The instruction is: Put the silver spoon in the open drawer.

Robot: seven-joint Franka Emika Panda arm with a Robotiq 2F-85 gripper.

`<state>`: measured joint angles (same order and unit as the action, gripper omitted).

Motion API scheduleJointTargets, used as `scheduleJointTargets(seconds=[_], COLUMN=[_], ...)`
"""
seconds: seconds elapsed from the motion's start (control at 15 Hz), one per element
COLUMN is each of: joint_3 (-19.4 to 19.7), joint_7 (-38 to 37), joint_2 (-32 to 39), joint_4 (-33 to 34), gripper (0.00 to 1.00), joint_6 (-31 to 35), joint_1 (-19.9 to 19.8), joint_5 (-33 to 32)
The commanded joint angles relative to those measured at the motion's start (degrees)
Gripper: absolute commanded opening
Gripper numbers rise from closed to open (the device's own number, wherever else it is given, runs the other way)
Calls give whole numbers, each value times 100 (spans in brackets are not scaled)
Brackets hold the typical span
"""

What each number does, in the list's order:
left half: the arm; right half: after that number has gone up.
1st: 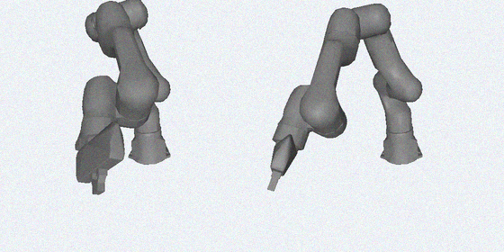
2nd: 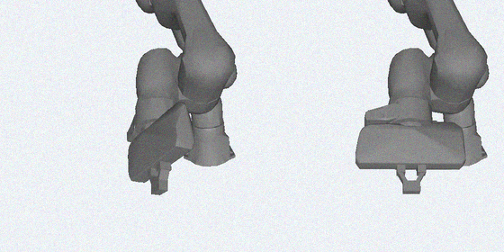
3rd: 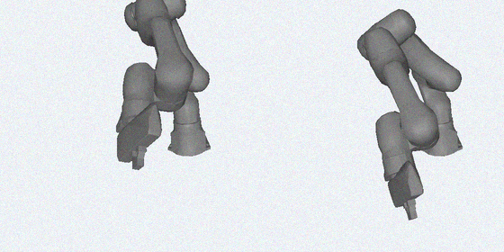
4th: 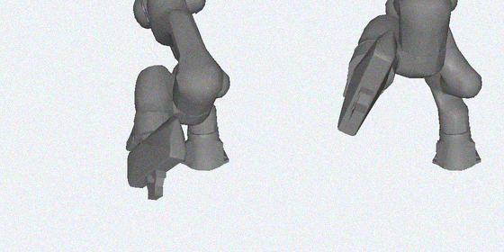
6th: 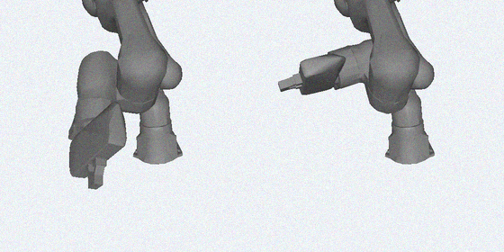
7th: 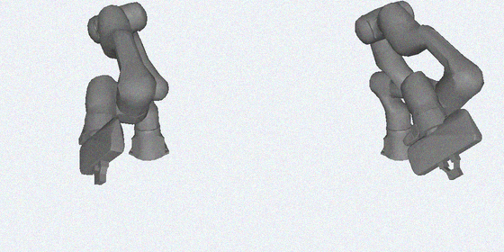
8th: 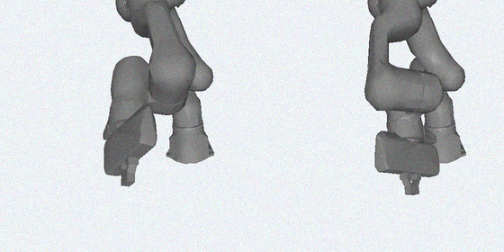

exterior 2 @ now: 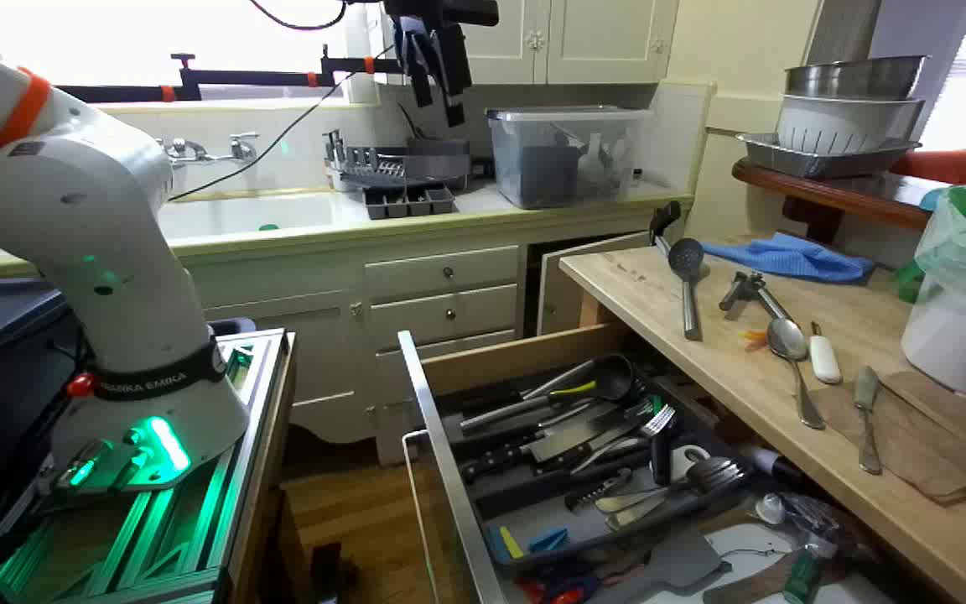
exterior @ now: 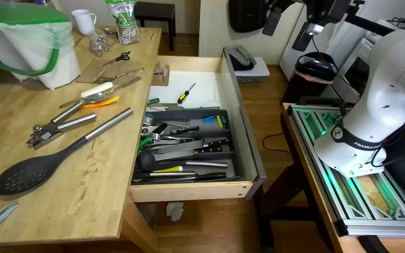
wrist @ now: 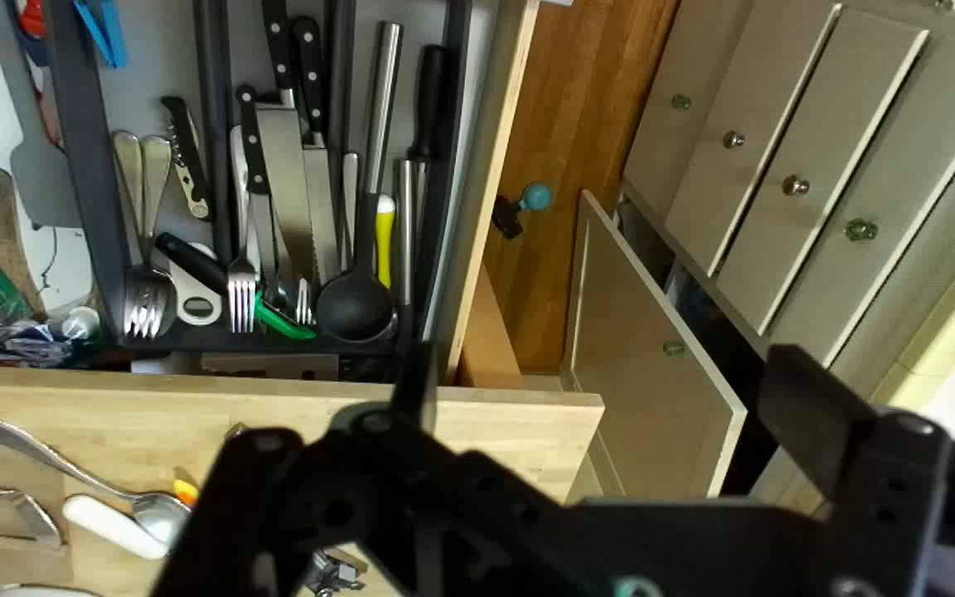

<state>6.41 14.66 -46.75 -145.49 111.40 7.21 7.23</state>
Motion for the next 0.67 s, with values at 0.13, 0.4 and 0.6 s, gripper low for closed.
scheduleJointTargets(seconds=[0.13, 0.4, 0.6], joint_3=[-47, -47, 196], joint_7=[36, 36, 575], joint_2=[9, 9, -55], joint_4=[11, 11, -74], gripper=[100, 100, 100], joint_6=[-14, -14, 404], joint_1=[-62, -62, -169], joint_5=[42, 42, -269])
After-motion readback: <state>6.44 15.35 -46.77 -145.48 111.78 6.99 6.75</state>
